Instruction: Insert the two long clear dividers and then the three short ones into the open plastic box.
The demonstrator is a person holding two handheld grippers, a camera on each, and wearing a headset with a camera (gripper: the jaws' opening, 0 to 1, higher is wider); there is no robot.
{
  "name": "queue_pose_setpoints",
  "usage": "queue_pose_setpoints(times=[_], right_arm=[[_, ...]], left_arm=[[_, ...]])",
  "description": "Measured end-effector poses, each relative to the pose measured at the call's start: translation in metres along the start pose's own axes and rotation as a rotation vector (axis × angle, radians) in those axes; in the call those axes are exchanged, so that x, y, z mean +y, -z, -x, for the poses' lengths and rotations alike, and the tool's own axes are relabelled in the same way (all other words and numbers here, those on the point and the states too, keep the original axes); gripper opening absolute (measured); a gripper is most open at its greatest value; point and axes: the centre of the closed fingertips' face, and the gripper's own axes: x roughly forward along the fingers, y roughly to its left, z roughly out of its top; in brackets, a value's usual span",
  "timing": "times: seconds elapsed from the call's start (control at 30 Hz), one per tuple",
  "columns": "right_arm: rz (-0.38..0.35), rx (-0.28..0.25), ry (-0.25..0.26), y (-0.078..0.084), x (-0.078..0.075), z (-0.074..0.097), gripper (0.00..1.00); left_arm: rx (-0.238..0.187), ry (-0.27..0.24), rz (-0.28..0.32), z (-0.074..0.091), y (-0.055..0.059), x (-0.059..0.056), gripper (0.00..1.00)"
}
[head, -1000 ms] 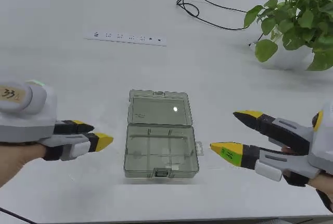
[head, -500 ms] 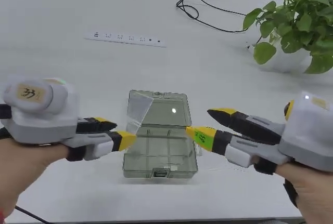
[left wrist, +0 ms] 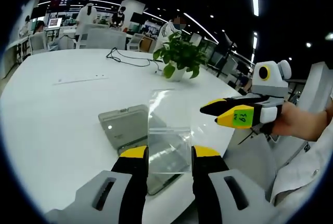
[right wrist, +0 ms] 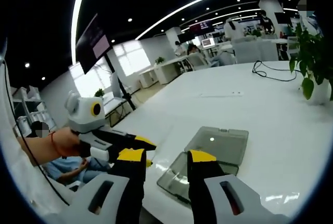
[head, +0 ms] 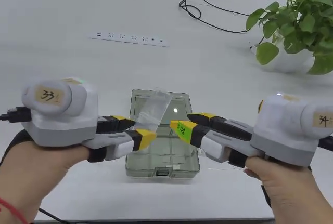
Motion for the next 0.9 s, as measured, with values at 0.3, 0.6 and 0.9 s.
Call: queue_pose_setpoints(times=[0.3,0.6,0.9], right_arm=[[-0.062,0.011,0.008,0.004,0.004,-0.009,0.25],[-0.112,0.015,0.021,0.006,0.0,-0.013,0.19],[-0.177,0.01,0.035,0.007,0.001,-0.016,0.08]], left_arm=[[-0.001,0.029,-0.054,-0.008,-0.004,-0.012,0.31],[-0.003,0.04,-0.084,-0.009,-0.006,-0.017,0.31],[-0.009,0.045,-0.099,-0.01,-0.008,-0.018,0.3]])
